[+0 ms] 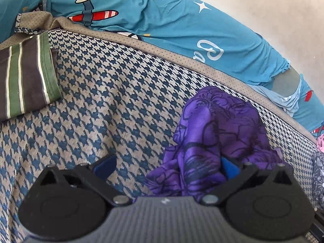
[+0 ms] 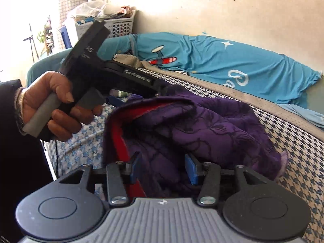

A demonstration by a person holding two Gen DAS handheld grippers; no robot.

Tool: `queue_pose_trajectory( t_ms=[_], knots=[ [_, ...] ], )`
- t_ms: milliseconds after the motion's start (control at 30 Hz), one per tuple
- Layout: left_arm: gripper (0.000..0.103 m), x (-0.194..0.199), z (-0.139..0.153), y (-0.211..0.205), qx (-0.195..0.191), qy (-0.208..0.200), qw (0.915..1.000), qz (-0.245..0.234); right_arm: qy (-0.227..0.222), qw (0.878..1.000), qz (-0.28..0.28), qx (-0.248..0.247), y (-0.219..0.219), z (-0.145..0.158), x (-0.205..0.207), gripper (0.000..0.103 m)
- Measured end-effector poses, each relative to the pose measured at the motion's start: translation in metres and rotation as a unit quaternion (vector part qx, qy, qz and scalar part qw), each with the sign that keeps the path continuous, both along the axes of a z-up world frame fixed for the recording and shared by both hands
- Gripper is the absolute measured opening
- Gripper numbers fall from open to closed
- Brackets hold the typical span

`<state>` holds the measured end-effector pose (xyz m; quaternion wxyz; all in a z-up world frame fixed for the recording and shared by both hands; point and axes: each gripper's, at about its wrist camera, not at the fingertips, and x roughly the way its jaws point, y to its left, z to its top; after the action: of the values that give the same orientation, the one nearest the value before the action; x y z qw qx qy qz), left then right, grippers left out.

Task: Fold clothes

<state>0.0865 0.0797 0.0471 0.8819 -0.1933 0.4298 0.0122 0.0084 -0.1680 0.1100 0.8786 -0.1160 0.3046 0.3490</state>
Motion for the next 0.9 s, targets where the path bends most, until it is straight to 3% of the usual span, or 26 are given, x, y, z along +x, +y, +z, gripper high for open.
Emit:
queue_pose_trajectory(
  t_ms=[200, 433, 633, 767, 900],
  knots=[
    [0.103, 0.002, -0.004, 0.001, -0.011, 0.003, 0.9999, 0.001, 0.067, 0.994, -0.092, -0.005, -0.029, -0.021, 0.023, 0.046],
    [0.103, 0.002, -0.007, 0.003, -0.022, -0.003, 0.9997, -0.007, 0.093, 0.988, -0.12, -0.004, -0.022, -0.044, 0.047, 0.047],
    [0.103, 0.005, -0.015, 0.005, -0.046, -0.006, 0.9987, -0.02, 0.103, 0.985, -0.139, 0.013, -0.015, -0.058, 0.065, 0.056],
    [0.103, 0.007, -0.02, -0.002, -0.045, -0.009, 0.9982, -0.038, 0.081, 0.988, -0.134, 0.011, -0.008, -0.063, 0.069, 0.047],
    [0.103, 0.011, -0.029, -0.007, -0.073, -0.003, 0.9955, -0.06, 0.073, 0.989, -0.13, 0.022, -0.003, -0.065, 0.076, 0.037]
  ],
)
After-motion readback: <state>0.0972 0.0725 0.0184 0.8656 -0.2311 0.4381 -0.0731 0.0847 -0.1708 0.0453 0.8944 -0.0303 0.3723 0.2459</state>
